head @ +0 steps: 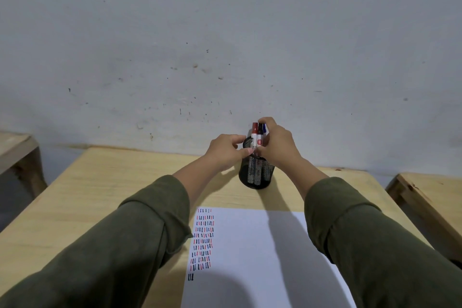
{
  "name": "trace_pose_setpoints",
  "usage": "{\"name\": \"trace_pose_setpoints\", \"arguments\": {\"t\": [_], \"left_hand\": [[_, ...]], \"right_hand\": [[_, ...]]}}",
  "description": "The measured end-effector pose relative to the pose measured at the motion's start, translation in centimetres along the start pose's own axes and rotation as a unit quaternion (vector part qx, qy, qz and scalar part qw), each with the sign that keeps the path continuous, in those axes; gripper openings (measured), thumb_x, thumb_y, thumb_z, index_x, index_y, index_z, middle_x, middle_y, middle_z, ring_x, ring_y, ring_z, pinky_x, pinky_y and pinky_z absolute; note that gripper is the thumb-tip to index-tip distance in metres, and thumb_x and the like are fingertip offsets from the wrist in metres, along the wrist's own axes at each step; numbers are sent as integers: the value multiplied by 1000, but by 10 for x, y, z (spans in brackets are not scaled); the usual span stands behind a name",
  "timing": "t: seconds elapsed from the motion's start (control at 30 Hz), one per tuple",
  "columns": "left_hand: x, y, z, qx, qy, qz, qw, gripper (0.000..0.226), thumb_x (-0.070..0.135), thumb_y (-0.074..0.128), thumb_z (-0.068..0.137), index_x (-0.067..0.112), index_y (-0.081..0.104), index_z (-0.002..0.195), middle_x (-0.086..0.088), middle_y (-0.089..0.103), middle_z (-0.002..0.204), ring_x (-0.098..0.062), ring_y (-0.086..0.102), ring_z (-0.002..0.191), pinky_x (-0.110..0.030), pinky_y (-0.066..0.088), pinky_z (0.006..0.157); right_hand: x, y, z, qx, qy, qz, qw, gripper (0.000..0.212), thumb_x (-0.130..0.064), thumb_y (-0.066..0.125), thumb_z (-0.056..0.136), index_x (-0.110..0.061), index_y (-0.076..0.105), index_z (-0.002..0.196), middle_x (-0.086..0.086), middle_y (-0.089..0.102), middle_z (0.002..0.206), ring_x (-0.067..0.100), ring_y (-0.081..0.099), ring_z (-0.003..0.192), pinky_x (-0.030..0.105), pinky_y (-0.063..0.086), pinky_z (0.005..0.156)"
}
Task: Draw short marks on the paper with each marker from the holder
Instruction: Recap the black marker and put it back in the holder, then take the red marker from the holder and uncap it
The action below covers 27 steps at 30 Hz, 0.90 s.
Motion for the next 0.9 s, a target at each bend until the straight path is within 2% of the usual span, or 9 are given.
{"name": "trace_pose_setpoints", "arguments": {"t": [0.07, 0.23, 0.37, 0.43, 0.53, 0.67, 0.73, 0.87, 0.9], "left_hand": [[0, 0, 0, 1, 0, -3, 1000, 42, 25, 67, 83, 21, 59, 124, -5, 62, 127, -20, 55, 119, -38, 46, 100], [-1, 1, 1, 4, -6, -10, 1000, 43, 25, 67, 82, 20, 60, 124, -5, 64, 124, -19, 55, 118, -37, 46, 99], [-2, 2, 1, 6, -5, -15, 1000, 42, 24, 67, 82, 20, 60, 124, -5, 64, 123, -19, 56, 118, -35, 46, 99], [-3, 2, 1, 6, -5, -13, 1000, 42, 25, 67, 82, 20, 59, 124, -4, 64, 124, -18, 55, 118, -33, 46, 99], [-4, 2, 2, 6, -5, -15, 1000, 43, 25, 66, 82, 21, 59, 125, -4, 63, 125, -17, 55, 118, -31, 45, 97], [-5, 2, 2, 14, -4, -6, 1000, 45, 27, 67, 82, 19, 59, 125, -3, 63, 125, -17, 55, 118, -31, 44, 100], [-5, 1, 1, 20, 2, 11, 1000, 46, 29, 67, 81, 18, 59, 125, -3, 63, 127, -17, 56, 118, -31, 43, 101], [6, -8, -4, 57, 27, 8, 998, 42, 30, 65, 83, 17, 60, 123, -3, 63, 127, -16, 56, 118, -29, 40, 101], [12, -14, -5, 76, 37, 0, 996, 38, 29, 64, 84, 17, 61, 121, -2, 64, 125, -16, 57, 116, -27, 40, 100]], "right_hand": [[3, 1, 1, 7, 6, -7, 1000, 61, -5, 68, 75, -18, 45, 129, 15, 56, 104, 25, 51, 89, 24, 33, 72], [0, 4, 2, 6, -3, -23, 1000, 63, -4, 56, 85, -28, 38, 141, 7, 35, 100, 21, 44, 82, 23, 34, 73], [0, 7, 4, -22, 8, -29, 999, 61, -5, 55, 86, -25, 39, 141, 12, 38, 112, 21, 43, 87, 24, 35, 79], [-2, 3, 2, -12, 3, -5, 1000, 54, -6, 56, 87, -24, 43, 136, 13, 39, 114, 15, 45, 77, 21, 36, 75], [-6, -1, -1, 8, -21, 24, 999, 43, -12, 64, 84, -23, 50, 124, 9, 44, 102, 1, 43, 69, 12, 31, 59], [-7, -2, -6, 35, -27, 68, 997, 37, -10, 66, 80, -20, 49, 111, 7, 58, 92, 26, 58, 77, 27, 43, 63], [-7, -4, -9, 39, -12, 114, 993, 40, -6, 62, 81, -21, 45, 114, 3, 57, 88, 29, 62, 79, 32, 48, 67], [-15, -29, -12, 109, -9, 209, 972, 51, -1, 62, 82, -24, 38, 121, 7, 56, 99, 19, 62, 71, 13, 48, 54], [-21, -38, -13, 132, -15, 226, 965, 52, -1, 63, 81, -25, 38, 120, 8, 57, 102, 18, 63, 70, 10, 48, 55]]}}
Point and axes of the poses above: each hand's wrist, its own z-axis towards the middle knuckle, its own y-axis out of the palm, x = y × z, the point moved 6 cm from there along z, towards the middle knuckle
